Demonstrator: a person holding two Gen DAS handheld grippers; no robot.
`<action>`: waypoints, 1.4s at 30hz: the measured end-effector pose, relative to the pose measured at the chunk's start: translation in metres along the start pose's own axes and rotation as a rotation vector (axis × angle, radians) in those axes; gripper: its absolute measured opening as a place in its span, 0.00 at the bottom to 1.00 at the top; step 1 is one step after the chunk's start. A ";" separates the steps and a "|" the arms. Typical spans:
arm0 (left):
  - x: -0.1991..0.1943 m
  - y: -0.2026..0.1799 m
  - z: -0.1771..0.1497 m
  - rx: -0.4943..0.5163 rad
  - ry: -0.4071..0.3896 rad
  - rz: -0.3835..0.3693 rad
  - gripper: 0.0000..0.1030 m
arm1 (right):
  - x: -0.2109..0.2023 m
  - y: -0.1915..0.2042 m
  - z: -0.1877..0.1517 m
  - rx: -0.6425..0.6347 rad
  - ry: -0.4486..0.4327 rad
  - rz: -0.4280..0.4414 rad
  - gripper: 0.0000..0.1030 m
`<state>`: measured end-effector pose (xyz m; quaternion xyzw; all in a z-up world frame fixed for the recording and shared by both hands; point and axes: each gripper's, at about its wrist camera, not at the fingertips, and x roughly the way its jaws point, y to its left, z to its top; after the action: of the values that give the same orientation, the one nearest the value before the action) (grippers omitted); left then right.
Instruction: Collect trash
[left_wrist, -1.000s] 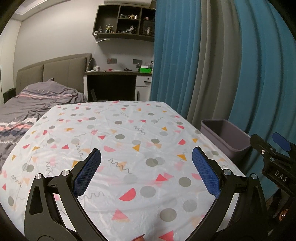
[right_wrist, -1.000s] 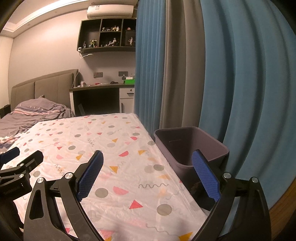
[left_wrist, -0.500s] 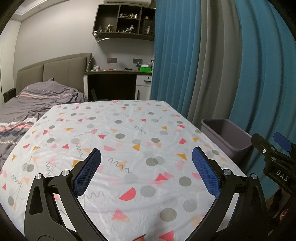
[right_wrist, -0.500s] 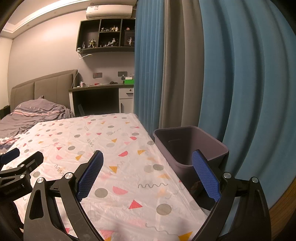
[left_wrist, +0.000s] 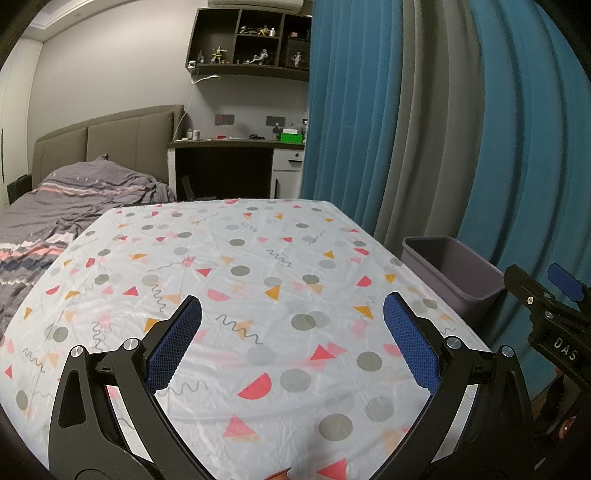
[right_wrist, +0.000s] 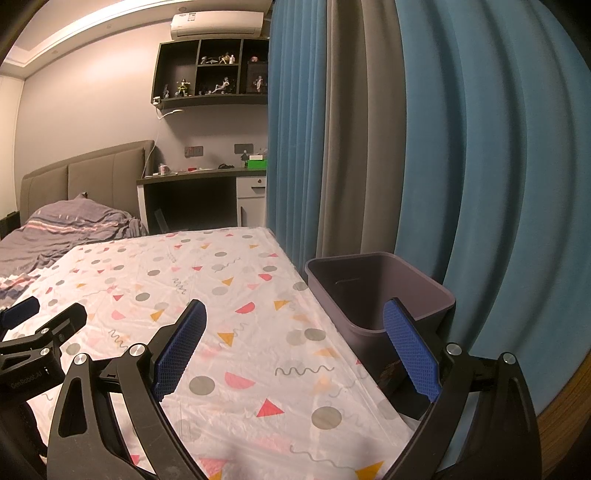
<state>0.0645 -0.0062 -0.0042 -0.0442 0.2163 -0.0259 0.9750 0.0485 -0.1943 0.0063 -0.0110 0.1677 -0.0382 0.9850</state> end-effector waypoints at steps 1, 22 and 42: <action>0.000 0.000 -0.001 -0.002 0.001 0.000 0.94 | 0.000 0.000 0.000 0.000 0.000 0.001 0.90; 0.000 0.001 -0.001 0.000 0.003 0.000 0.94 | -0.001 0.000 0.002 0.004 -0.003 -0.001 0.90; 0.000 0.001 -0.004 0.000 0.008 -0.002 0.94 | -0.001 -0.001 0.002 0.007 -0.002 -0.002 0.90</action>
<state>0.0630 -0.0058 -0.0084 -0.0443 0.2201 -0.0270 0.9741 0.0486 -0.1948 0.0085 -0.0079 0.1664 -0.0395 0.9852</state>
